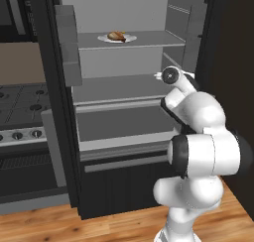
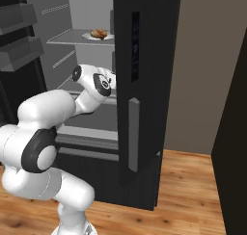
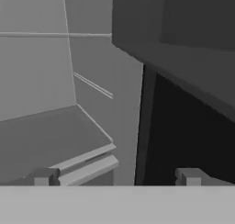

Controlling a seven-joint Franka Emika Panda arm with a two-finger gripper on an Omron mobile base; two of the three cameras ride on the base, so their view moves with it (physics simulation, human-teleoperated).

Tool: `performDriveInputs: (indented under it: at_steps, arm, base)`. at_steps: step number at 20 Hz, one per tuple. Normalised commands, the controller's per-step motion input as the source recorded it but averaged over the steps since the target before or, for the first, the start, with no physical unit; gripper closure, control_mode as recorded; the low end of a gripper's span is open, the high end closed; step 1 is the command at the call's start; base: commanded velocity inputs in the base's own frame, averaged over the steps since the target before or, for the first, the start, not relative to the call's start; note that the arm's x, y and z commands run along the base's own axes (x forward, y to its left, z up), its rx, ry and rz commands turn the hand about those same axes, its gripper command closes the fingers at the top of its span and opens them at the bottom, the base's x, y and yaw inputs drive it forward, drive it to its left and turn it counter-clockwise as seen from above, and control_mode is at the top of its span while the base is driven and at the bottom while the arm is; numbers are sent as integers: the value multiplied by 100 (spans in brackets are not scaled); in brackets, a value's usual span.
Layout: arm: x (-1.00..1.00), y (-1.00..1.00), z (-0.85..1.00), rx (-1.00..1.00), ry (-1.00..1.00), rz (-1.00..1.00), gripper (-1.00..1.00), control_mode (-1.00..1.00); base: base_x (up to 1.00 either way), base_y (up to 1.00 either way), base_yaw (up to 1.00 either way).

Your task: Retrieve the chicken drumstick from the fridge and place it on the saucepan with marinade on the stove.

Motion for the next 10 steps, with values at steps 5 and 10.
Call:
performDriveInputs:
  at_steps: [5,10]
  arm:
    - [-77,-100,-8,0,8,-23,-100,-100]
    - [-49,-100,-13,0,15,-28,-100,-100]
  base:
    - [0,0,0]
    - [0,0,0]
